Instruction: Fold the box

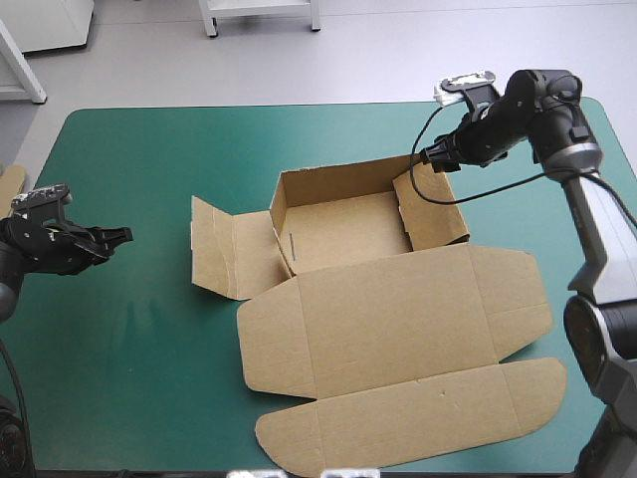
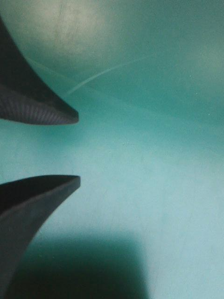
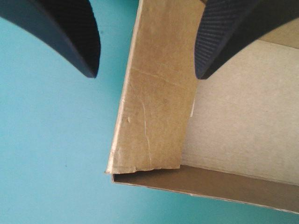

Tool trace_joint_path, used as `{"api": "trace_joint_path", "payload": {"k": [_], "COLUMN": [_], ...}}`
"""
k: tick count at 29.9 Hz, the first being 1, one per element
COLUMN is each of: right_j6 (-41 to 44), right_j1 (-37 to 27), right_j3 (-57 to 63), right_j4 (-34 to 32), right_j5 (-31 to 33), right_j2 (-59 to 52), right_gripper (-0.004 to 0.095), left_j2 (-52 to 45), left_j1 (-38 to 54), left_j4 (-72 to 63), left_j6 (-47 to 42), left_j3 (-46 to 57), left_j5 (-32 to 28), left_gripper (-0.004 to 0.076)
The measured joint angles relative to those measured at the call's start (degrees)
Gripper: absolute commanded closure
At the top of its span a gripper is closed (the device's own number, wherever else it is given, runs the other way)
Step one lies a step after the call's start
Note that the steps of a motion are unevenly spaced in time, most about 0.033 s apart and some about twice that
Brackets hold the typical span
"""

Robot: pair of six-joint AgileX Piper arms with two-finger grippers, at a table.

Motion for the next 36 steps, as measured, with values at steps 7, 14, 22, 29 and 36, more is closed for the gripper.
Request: {"api": "trace_joint_path", "payload": {"k": [7, 14, 22, 29, 36], "right_j6": [0.00, -0.06, -2.82, -5.35, -5.47], "right_j1": [0.12, 0.12, 0.12, 0.12, 0.12], "right_j3": [9.25, 22.98, 25.63, 25.63, 25.50], "right_j4": [0.00, -0.69, -1.83, 0.03, 1.76], "right_j5": [0.20, -0.31, -11.35, -15.59, -19.93], "right_j2": [-10.04, -16.18, -13.49, -7.78, -3.36], "right_gripper": [0.0345, 0.0345, 0.0245, 0.0220, 0.0248], "left_j2": [0.00, 0.00, 0.00, 0.00, 0.00], "left_j1": [0.00, 0.00, 0.00, 0.00, 0.00], "left_j4": [0.05, 0.05, 0.00, 0.00, -2.04], "left_j6": [0.00, 0.43, 0.47, 0.90, 2.46], "left_j3": [0.00, 0.00, 0.00, 0.00, 0.00], "left_j5": [0.34, 0.40, 0.93, 0.93, 1.21], "left_gripper": [0.0463, 0.0463, 0.0463, 0.0463, 0.0463]}}
